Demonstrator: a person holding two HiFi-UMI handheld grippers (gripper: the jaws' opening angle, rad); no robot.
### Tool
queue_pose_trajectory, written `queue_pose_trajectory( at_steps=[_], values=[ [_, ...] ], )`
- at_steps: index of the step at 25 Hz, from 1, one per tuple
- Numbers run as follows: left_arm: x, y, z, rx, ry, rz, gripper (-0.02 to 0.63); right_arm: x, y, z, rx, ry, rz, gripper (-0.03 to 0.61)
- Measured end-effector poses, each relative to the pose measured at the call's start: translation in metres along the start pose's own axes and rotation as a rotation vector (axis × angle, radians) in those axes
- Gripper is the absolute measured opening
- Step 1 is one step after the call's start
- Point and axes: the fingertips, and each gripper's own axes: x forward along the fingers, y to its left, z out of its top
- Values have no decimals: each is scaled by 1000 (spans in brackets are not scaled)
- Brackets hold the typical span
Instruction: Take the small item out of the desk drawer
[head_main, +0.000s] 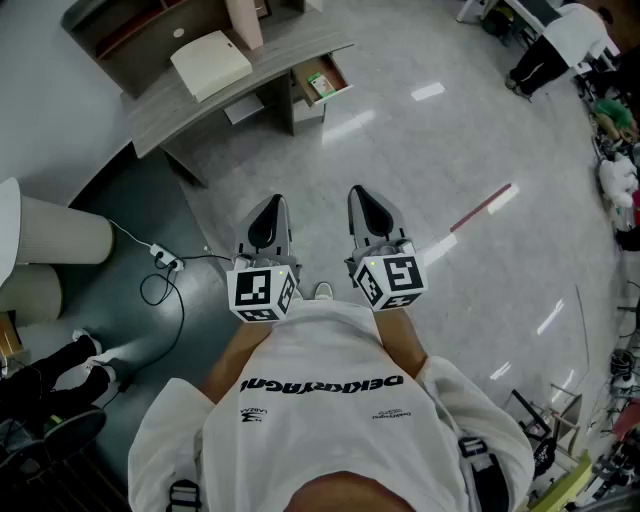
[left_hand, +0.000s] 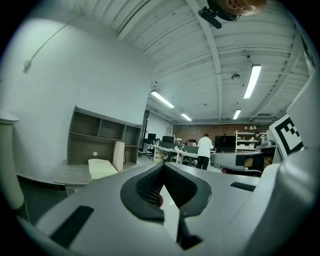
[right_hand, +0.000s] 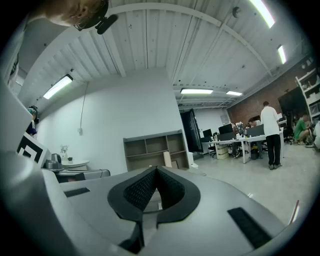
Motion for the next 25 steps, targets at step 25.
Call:
queue_pose_trajectory(
  at_steps=[25],
  values=[
    [69, 5, -36, -44, 45, 27, 15, 58, -52, -28, 47, 45, 32, 31]
  ],
)
